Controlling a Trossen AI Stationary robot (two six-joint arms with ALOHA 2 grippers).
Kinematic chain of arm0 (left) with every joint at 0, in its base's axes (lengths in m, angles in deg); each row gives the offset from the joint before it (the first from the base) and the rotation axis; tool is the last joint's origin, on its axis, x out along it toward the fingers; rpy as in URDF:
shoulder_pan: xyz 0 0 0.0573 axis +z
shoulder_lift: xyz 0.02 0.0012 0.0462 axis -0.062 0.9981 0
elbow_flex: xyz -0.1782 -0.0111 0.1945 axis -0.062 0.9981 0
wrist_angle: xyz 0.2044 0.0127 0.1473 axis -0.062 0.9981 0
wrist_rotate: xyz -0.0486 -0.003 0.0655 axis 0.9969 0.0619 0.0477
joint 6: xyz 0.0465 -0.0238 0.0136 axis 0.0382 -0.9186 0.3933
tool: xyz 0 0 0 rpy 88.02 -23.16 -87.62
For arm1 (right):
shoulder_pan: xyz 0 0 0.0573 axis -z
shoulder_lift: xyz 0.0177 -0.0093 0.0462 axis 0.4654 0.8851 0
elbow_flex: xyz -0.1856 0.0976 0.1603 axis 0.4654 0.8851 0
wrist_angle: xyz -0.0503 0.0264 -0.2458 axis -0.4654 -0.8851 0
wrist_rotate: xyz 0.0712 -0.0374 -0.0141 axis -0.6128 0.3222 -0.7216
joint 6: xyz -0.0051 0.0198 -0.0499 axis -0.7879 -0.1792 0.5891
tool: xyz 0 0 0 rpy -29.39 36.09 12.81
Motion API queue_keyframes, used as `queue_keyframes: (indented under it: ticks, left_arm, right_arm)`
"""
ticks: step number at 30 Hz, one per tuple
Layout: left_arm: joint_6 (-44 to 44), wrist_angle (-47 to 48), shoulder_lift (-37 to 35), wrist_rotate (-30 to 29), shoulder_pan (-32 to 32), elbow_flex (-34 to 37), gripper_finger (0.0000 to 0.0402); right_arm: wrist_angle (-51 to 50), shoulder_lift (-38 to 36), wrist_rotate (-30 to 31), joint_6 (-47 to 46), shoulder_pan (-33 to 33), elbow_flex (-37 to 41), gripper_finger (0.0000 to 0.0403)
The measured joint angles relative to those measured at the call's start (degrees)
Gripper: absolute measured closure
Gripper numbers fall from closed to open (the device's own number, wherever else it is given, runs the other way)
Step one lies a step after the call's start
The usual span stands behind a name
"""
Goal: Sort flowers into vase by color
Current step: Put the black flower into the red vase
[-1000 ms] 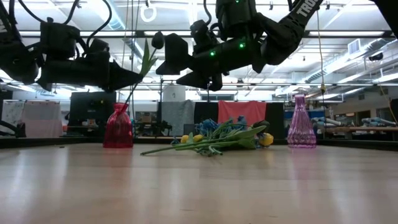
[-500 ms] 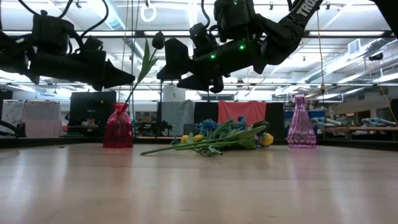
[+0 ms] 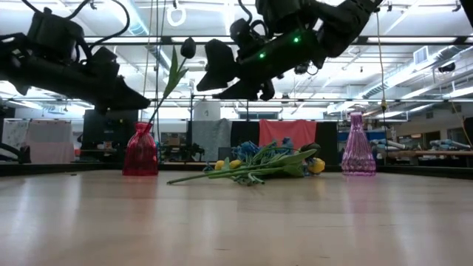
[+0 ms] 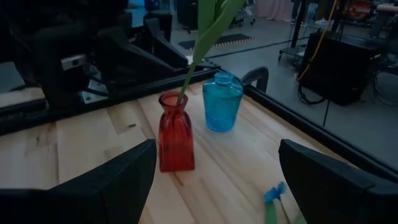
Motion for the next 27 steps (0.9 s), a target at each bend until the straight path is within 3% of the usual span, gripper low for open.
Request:
queue_keyframes:
  ticks: [9,14,18,27]
  left_arm:
    - [2.8,9.9,-4.5,-11.3,-8.4,-2.6,0.0249]
    - [2.7,15.7,-4.5,-12.6,-12.1,-4.5,0.0249]
    - [1.6,16.7,-6.2,-14.4,-14.8,-4.7,0.0249]
    - [-0.4,22.6,-13.7,-18.9,-18.7,-4.7,0.0249]
  right_arm:
    - [-6.3,-1.7,0.0,-1.5,-0.1,0.0,0.0056]
    - [-10.1,-2.0,0.3,-2.1,-0.4,0.0,0.0056]
    - [-14.4,-4.2,4.2,-1.5,-1.7,0.1,0.0056]
    - [-9.6,-12.2,3.9,-1.5,-2.7,10.3,0.0056]
